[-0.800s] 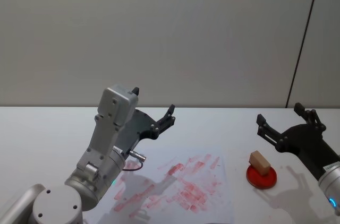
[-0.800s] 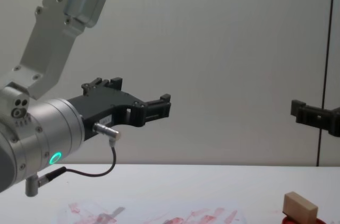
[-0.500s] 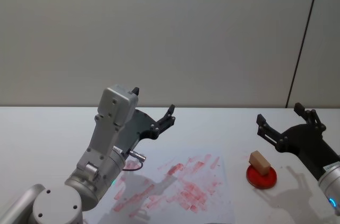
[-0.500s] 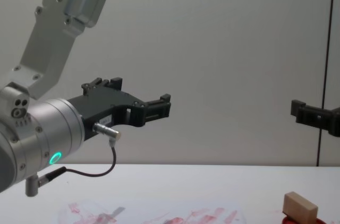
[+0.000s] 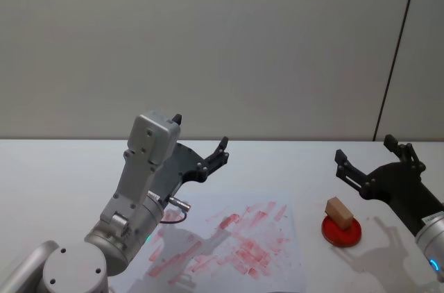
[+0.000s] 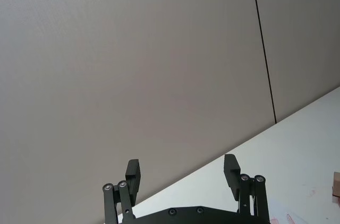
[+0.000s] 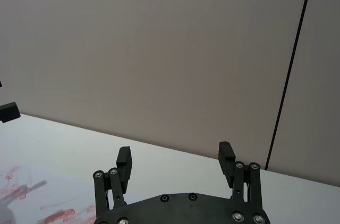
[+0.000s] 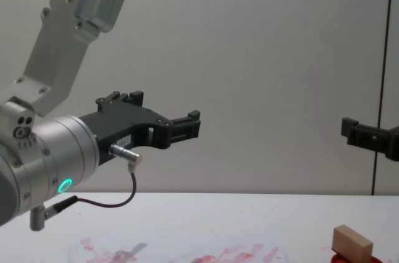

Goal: Use the one hand to pick up the stamp and affix it onto the A4 paper.

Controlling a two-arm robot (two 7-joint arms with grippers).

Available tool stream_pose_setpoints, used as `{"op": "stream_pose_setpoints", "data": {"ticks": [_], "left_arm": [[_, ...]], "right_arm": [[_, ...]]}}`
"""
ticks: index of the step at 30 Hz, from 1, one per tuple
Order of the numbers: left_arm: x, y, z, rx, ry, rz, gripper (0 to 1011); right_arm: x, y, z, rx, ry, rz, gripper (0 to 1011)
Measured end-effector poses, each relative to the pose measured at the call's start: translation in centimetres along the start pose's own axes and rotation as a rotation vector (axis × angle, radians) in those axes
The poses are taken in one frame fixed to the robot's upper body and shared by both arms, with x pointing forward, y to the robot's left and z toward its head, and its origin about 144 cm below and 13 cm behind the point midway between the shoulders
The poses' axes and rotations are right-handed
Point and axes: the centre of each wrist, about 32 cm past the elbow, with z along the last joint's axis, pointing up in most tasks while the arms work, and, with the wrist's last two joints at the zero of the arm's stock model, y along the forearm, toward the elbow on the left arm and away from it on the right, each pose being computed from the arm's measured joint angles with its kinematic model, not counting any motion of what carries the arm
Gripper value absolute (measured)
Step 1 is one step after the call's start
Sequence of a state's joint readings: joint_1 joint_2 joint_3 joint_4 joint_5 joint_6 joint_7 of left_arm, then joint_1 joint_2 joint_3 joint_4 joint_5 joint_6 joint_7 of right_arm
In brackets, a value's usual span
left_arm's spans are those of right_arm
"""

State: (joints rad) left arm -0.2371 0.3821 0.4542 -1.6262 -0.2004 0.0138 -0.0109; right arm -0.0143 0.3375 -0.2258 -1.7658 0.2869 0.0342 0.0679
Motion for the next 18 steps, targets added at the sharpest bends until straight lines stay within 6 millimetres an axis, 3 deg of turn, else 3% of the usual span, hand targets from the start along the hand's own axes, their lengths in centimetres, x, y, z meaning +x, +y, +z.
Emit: {"op": "stream_pose_setpoints", "data": {"ticks": [18], "left_arm": [[0.0, 0.0, 0.0, 0.000, 0.000, 0.000, 1002]], "right_arm": [[1.2, 0.3, -1.5, -0.108, -0.025, 0.066, 1001]]}}
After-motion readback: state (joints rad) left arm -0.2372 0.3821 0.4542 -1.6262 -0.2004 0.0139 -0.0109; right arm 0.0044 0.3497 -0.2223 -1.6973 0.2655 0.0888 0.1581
